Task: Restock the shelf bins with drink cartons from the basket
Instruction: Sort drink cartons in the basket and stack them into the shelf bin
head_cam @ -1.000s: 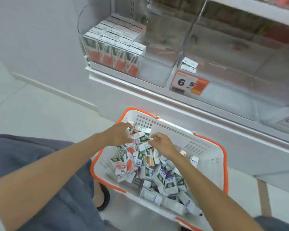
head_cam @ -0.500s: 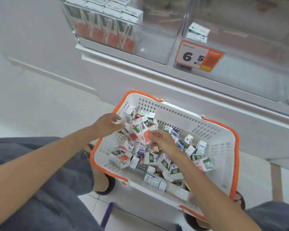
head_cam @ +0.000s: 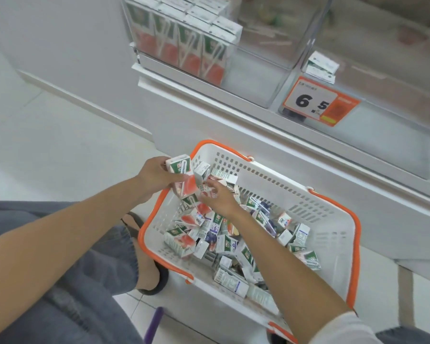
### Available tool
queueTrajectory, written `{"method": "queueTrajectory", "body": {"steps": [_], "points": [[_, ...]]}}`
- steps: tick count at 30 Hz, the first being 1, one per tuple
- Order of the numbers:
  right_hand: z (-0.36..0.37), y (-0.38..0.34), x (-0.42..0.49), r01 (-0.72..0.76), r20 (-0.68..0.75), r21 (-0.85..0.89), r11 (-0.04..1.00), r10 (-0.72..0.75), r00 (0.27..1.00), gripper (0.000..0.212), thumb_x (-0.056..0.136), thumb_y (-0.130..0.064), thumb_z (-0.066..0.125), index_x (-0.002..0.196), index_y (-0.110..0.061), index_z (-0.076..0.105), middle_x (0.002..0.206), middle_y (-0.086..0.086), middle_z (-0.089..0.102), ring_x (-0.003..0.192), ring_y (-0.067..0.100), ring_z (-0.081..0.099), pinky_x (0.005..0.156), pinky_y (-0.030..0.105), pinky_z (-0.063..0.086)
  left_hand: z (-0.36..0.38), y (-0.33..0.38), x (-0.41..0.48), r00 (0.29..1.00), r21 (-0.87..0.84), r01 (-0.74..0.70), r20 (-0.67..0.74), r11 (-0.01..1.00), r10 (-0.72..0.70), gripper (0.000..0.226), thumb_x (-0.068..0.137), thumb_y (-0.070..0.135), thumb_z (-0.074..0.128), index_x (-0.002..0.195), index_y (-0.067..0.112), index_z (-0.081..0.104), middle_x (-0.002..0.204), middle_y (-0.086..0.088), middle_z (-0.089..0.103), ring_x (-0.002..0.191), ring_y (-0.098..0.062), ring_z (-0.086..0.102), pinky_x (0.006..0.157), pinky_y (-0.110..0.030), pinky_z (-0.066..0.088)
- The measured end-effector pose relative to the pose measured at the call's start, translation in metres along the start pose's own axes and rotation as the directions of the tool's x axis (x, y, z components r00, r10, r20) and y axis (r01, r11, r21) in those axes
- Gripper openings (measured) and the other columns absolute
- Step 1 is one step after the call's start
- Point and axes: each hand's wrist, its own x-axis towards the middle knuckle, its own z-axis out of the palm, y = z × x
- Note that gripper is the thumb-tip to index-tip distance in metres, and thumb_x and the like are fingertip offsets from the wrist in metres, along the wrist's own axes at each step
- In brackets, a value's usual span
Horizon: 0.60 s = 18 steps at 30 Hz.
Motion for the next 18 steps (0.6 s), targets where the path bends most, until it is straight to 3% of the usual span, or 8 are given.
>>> {"method": "queueTrajectory", "body": {"steps": [2, 4, 6, 9, 11, 13, 16, 18], "points": [[0.018, 0.004, 0.014, 0.007, 0.014, -0.069, 0.998, -0.006, 1.000, 0.068, 0.085, -0.023, 0.074, 0.144, -0.021, 0.041, 0.137, -0.008, 0.050, 0.119, 0.011, 0.049, 0.090, 0.015, 0.044, -0.001, -0.002, 0.001, 0.999, 0.015, -0.024, -0.022, 1.000, 0.024, 0.034, 0.070, 0.007, 0.084, 0.100, 0.007, 0.068, 0.097, -0.014, 0.072, 0.078, -0.022, 0.067, 0.077, -0.038, 0.060], [0.031, 0.008, 0.023, 0.048, -0.024, -0.276, 0.960, -0.057, 0.998, 0.062, 0.083, -0.025, 0.075, 0.138, -0.018, 0.048, 0.129, 0.001, 0.058, 0.114, 0.019, 0.056, 0.091, 0.026, 0.048, -0.001, -0.003, 0.002, 0.998, 0.006, -0.056, -0.041, 0.998, 0.057, 0.038, 0.069, 0.005, 0.084, 0.103, 0.008, 0.068, 0.088, -0.008, 0.071, 0.067, -0.011, 0.065, 0.059, -0.022, 0.057], [0.035, 0.010, 0.022, 0.087, -0.063, -0.341, 0.936, -0.115, 0.991, 0.047, 0.083, -0.023, 0.073, 0.127, -0.016, 0.056, 0.114, 0.001, 0.061, 0.101, 0.020, 0.058, 0.082, 0.028, 0.048, -0.003, -0.001, 0.004, 0.997, -0.052, -0.076, -0.035, 0.996, 0.074, 0.040, 0.071, 0.004, 0.083, 0.107, 0.011, 0.067, 0.085, -0.004, 0.070, 0.060, -0.006, 0.065, 0.054, -0.020, 0.055], [0.012, 0.005, 0.005, 0.072, -0.101, -0.077, 0.994, -0.079, 0.992, 0.036, 0.087, -0.018, 0.069, 0.122, -0.020, 0.058, 0.102, -0.009, 0.060, 0.090, 0.013, 0.061, 0.070, 0.022, 0.053, -0.007, 0.005, 0.008, 0.999, -0.169, -0.037, 0.033, 0.985, 0.043, 0.040, 0.077, 0.007, 0.078, 0.111, 0.024, 0.065, 0.097, -0.005, 0.067, 0.071, -0.014, 0.068, 0.066, -0.035, 0.058], [-0.021, -0.011, -0.010, 0.116, -0.184, 0.050, 0.992, -0.105, 0.977, 0.029, 0.088, -0.017, 0.069, 0.114, -0.028, 0.059, 0.101, -0.008, 0.063, 0.089, 0.007, 0.063, 0.075, 0.023, 0.057, -0.006, 0.008, 0.009, 0.998, -0.198, -0.013, 0.065, 0.980, 0.027, 0.038, 0.081, 0.008, 0.075, 0.111, 0.028, 0.063, 0.105, -0.007, 0.066, 0.083, -0.022, 0.068, 0.070, -0.040, 0.059], [-0.060, -0.037, -0.027, 0.203, -0.213, 0.104, 0.974, -0.177, 0.961, 0.027, 0.088, -0.017, 0.070, 0.106, -0.034, 0.060, 0.099, -0.009, 0.064, 0.090, 0.003, 0.061, 0.079, 0.014, 0.051, -0.003, 0.011, 0.008, 0.997, -0.206, -0.015, 0.074, 0.978, 0.031, 0.037, 0.083, 0.010, 0.073, 0.113, 0.028, 0.062, 0.109, -0.009, 0.067, 0.087, -0.024, 0.067, 0.071, -0.040, 0.060], [-0.093, -0.078, -0.046, 0.242, -0.131, 0.224, 0.944, -0.217, 0.967, 0.025, 0.089, -0.011, 0.068, 0.111, -0.023, 0.065, 0.114, 0.011, 0.068, 0.098, 0.018, 0.064, 0.088, 0.024, 0.053, 0.005, 0.027, 0.001, 0.987, -0.283, 0.011, 0.160, 0.959, 0.036, 0.036, 0.086, 0.028, 0.071, 0.120, 0.026, 0.058, 0.112, -0.009, 0.069, 0.087, -0.023, 0.068, 0.077, -0.043, 0.059], [-0.095, -0.098, -0.055, 0.235, -0.067, 0.332, 0.914, -0.226, 0.972, 0.028, 0.090, -0.003, 0.064, 0.117, -0.009, 0.063, 0.116, 0.022, 0.066, 0.093, 0.020, 0.066, 0.084, 0.027, 0.056, 0.012, 0.041, -0.006, 0.959, -0.308, 0.029, 0.278, 0.951, 0.061, 0.053, 0.079, 0.047, 0.070, 0.125, 0.027, 0.054, 0.100, -0.005, 0.073, 0.077, -0.017, 0.069, 0.074, -0.039, 0.059]]}}
